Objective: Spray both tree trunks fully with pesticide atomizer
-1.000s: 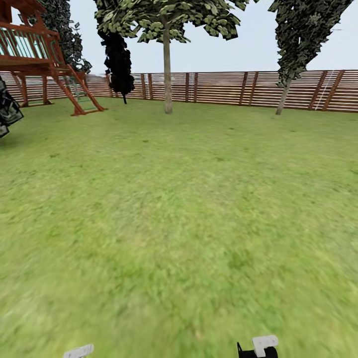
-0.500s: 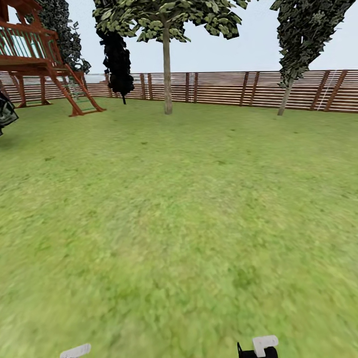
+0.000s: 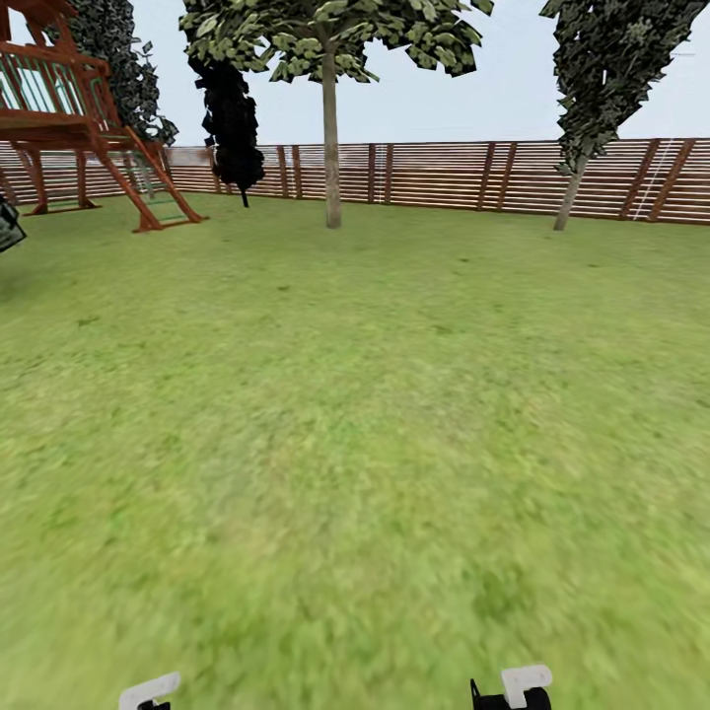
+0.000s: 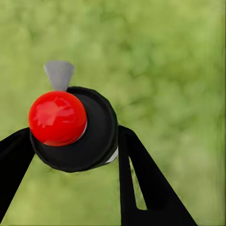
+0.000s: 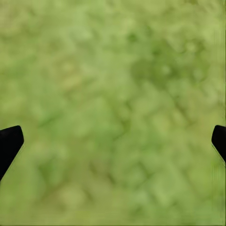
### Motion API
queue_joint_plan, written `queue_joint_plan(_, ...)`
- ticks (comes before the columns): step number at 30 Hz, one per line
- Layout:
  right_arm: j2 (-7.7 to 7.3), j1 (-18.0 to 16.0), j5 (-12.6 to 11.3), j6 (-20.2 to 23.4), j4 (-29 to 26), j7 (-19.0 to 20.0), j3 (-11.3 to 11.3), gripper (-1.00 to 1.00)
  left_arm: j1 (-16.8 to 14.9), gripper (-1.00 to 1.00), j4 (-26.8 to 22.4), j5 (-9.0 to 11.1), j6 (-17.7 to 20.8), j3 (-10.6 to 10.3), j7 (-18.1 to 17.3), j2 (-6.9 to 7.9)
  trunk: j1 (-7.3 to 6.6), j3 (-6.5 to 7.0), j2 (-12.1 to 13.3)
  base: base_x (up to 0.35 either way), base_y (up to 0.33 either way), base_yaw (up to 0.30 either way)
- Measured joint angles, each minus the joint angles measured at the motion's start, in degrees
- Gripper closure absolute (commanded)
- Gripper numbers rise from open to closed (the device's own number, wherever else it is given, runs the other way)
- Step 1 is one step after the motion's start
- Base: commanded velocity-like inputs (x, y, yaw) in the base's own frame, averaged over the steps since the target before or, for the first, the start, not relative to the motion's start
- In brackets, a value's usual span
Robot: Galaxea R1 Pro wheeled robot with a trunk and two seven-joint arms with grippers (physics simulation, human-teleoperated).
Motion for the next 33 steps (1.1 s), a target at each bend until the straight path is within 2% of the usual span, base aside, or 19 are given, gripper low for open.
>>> queue_joint_plan(8, 0.00, 0.0, 0.0, 0.0, 0.0, 0.0, 0.0, -1.00, 0.0, 1.00, 0.1, -0.1, 0.1, -0.1, 0.1, -0.16, 0.00, 0.00, 0.0, 0.339, 0.020, 0.000)
queue_joint_plan(33, -0.01, 0.0, 0.0, 0.0, 0.0, 0.0, 0.0, -1.00, 0.0, 1.00, 0.1, 0.1, 0.2, 0.0, 0.5, -0.31, 0.00, 0.00, 0.0, 0.339, 0.111, 0.000)
